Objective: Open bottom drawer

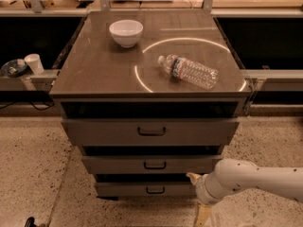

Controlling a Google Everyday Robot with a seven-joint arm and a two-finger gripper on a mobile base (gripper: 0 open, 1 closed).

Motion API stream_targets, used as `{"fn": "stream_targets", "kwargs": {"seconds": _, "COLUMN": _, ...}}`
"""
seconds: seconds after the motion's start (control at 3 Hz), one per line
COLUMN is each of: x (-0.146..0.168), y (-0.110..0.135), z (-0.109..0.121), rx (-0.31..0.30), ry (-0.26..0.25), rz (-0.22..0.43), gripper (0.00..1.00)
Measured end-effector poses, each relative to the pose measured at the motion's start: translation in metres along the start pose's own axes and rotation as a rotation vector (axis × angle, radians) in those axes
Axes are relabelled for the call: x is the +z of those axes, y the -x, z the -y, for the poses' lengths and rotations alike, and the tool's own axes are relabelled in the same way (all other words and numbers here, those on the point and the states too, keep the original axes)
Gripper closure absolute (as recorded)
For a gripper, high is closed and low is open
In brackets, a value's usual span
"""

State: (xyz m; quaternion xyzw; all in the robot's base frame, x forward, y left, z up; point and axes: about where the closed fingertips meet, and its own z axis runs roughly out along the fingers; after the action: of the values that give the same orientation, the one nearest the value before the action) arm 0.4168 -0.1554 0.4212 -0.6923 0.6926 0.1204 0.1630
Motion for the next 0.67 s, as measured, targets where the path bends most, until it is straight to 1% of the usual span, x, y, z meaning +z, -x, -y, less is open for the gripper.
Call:
{"fn": "stream_targets", "kwargs": {"seconds": 0.33, "x": 0.038, "y": -0.030, "z": -0.005, "rx": 0.033, "ry": 0.081, "rz": 0.173, "gripper": 0.00}}
{"fn": "stream_targets", "kwargs": {"seconds": 0.67, "x": 0.085, "y": -0.052, "z": -0.006, "rx": -0.007, "ry": 0.109, "rz": 0.285, "gripper": 0.00}}
